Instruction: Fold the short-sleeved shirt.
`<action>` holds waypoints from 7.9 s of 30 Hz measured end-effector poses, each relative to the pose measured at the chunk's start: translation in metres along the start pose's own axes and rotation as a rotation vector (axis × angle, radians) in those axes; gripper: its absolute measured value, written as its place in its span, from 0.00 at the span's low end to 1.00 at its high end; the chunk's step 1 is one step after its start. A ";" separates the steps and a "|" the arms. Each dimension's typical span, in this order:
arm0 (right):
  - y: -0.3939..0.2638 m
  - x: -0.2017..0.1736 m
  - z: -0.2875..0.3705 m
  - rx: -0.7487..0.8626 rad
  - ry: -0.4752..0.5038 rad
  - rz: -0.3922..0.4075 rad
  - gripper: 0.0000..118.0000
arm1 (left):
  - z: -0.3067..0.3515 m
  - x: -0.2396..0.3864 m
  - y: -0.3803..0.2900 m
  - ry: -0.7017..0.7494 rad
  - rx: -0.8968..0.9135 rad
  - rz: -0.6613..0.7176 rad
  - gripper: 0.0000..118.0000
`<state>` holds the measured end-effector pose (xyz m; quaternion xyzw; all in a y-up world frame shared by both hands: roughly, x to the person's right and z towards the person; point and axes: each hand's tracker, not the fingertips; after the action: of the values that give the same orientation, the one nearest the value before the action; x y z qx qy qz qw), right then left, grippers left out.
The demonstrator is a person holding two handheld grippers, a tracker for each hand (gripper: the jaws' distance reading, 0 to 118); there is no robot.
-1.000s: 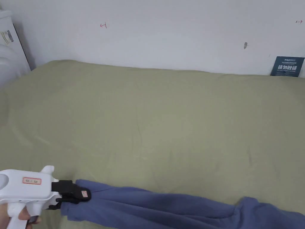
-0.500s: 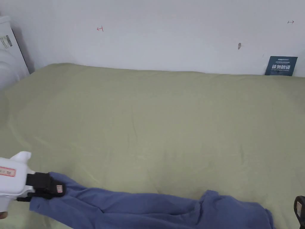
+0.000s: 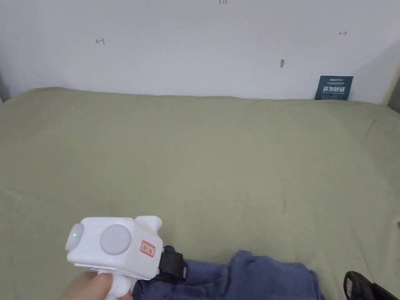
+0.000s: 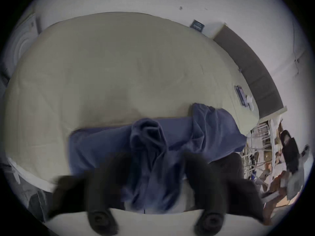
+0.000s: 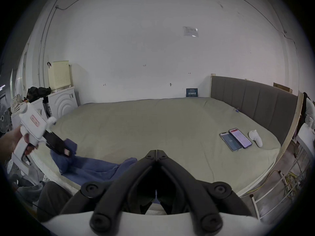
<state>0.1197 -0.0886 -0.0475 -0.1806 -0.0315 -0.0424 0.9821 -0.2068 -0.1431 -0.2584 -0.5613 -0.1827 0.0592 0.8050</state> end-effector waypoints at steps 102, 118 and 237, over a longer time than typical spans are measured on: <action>-0.008 0.001 -0.001 -0.081 0.048 -0.065 0.00 | 0.024 0.080 0.002 0.099 0.001 -0.155 0.33; -0.017 -0.005 -0.010 -0.142 0.059 -0.081 0.00 | 0.024 -0.001 -0.012 -0.371 0.107 0.150 0.00; 0.137 -0.037 -0.063 0.238 0.014 0.143 0.00 | 0.173 0.075 0.009 0.380 0.995 -0.168 0.01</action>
<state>0.0985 0.0195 -0.1571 -0.0643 -0.0163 0.0306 0.9973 -0.1983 0.0356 -0.1968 -0.0964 -0.0283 -0.0287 0.9945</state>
